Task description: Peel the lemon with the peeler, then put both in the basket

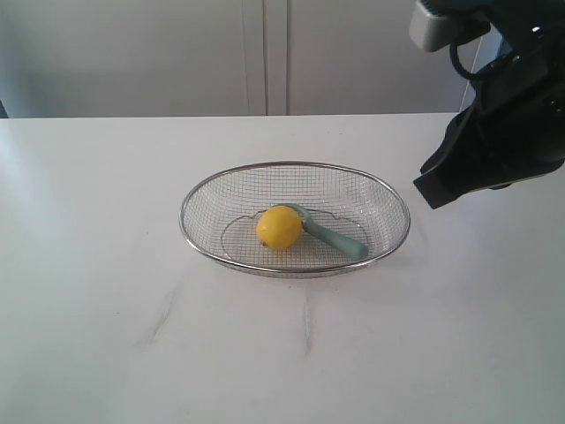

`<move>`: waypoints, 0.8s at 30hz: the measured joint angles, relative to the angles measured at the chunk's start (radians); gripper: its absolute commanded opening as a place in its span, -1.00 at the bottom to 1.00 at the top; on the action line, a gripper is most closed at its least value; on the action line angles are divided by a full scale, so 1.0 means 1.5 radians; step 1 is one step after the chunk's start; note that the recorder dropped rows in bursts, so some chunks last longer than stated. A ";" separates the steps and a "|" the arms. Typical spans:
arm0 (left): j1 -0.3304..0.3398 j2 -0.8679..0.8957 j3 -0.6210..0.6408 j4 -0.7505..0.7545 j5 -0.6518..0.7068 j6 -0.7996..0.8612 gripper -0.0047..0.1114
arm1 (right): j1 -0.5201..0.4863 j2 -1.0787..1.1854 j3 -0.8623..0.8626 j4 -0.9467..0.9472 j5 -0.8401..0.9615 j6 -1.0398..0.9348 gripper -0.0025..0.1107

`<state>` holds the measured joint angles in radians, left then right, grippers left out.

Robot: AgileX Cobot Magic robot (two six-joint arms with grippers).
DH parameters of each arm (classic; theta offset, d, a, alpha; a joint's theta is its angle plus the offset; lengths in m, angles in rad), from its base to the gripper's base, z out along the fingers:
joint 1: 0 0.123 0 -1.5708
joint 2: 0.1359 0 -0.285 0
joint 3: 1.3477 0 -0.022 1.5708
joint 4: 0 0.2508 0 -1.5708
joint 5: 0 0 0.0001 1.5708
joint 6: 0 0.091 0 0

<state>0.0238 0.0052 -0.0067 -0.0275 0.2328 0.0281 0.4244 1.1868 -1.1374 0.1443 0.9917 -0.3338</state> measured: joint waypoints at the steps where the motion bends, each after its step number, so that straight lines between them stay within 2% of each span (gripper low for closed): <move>1: 0.000 0.000 0.000 0.000 0.000 0.000 -0.92 | 0.000 0.000 0.000 0.000 0.000 0.000 -0.95; 13: -0.001 0.000 0.000 -0.006 0.002 -0.005 -0.92 | 0.000 0.000 0.000 0.000 0.000 0.000 -0.95; 20: -0.046 0.000 0.000 -0.006 0.002 -0.005 -0.92 | 0.000 0.000 0.000 0.000 0.000 0.000 -0.95; 24: -0.048 0.000 0.000 -0.006 0.002 -0.005 -0.92 | 0.000 0.000 0.000 0.000 0.000 0.000 -0.95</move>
<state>-0.0480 0.0052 -0.0067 -0.0370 0.2351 0.0202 0.4244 1.1868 -1.1374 0.1443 0.9917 -0.3338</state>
